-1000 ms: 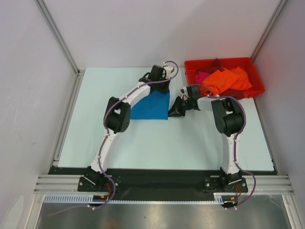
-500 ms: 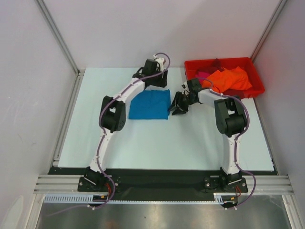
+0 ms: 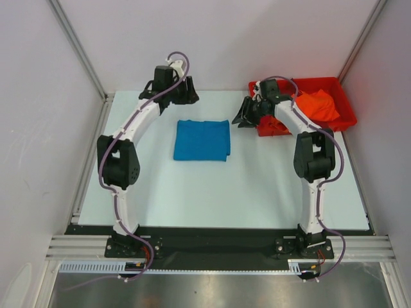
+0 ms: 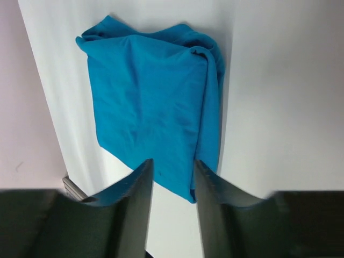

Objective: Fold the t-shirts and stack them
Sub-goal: Neatly place the folded tshirt to the corner

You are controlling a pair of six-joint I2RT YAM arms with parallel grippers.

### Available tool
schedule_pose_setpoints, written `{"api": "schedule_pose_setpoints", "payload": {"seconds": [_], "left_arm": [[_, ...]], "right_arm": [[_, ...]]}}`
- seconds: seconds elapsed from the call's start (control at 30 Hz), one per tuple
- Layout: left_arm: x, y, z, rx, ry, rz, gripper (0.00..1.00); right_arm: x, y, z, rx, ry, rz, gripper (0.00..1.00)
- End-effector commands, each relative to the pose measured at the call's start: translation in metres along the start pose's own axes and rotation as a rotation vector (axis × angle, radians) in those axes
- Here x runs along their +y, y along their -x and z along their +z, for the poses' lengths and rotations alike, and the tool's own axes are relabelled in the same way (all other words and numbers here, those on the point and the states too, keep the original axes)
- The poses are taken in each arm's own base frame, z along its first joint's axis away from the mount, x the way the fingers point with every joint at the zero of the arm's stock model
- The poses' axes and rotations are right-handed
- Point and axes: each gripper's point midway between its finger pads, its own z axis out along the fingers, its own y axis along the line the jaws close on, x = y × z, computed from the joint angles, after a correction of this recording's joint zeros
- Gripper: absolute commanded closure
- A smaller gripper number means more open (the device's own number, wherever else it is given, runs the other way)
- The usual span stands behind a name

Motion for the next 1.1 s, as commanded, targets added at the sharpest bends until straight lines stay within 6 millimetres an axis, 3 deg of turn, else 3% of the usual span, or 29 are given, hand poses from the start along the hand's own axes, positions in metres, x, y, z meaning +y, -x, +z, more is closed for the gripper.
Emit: {"api": "schedule_pose_setpoints", "payload": {"seconds": [0.0, 0.03, 0.13, 0.2, 0.33, 0.43, 0.67, 0.87, 1.07], "left_arm": [[0.000, -0.032, 0.000, 0.085, -0.080, -0.035, 0.45], [0.001, -0.035, 0.001, 0.094, -0.098, -0.041, 0.55], [0.012, -0.048, 0.009, 0.132, -0.097, -0.066, 0.64], [0.022, -0.059, 0.013, 0.150, -0.085, -0.093, 0.65], [0.037, -0.071, 0.027, 0.169, -0.099, -0.176, 0.67], [0.049, -0.089, 0.042, 0.207, -0.112, -0.250, 0.69], [0.086, -0.126, 0.067, 0.260, -0.105, -0.420, 0.70], [0.123, -0.124, 0.080, 0.231, -0.055, -0.507, 0.70], [0.132, -0.117, 0.091, 0.227, -0.058, -0.521, 0.68]], "right_arm": [[0.002, -0.003, 0.024, 0.025, 0.038, 0.023, 0.61], [0.005, 0.000, 0.027, 0.019, 0.052, 0.026, 0.66], [0.011, -0.003, 0.048, 0.043, 0.103, 0.022, 0.78], [0.023, 0.006, 0.054, 0.020, 0.133, 0.001, 0.80], [0.027, 0.011, 0.077, -0.006, 0.174, 0.023, 0.81], [0.020, 0.013, 0.098, -0.016, 0.191, 0.067, 0.82], [0.012, 0.032, 0.116, -0.071, 0.215, 0.112, 0.87], [-0.019, 0.050, 0.118, -0.129, 0.153, 0.143, 0.88], [-0.039, 0.062, 0.123, -0.140, 0.134, 0.165, 0.87]]}}
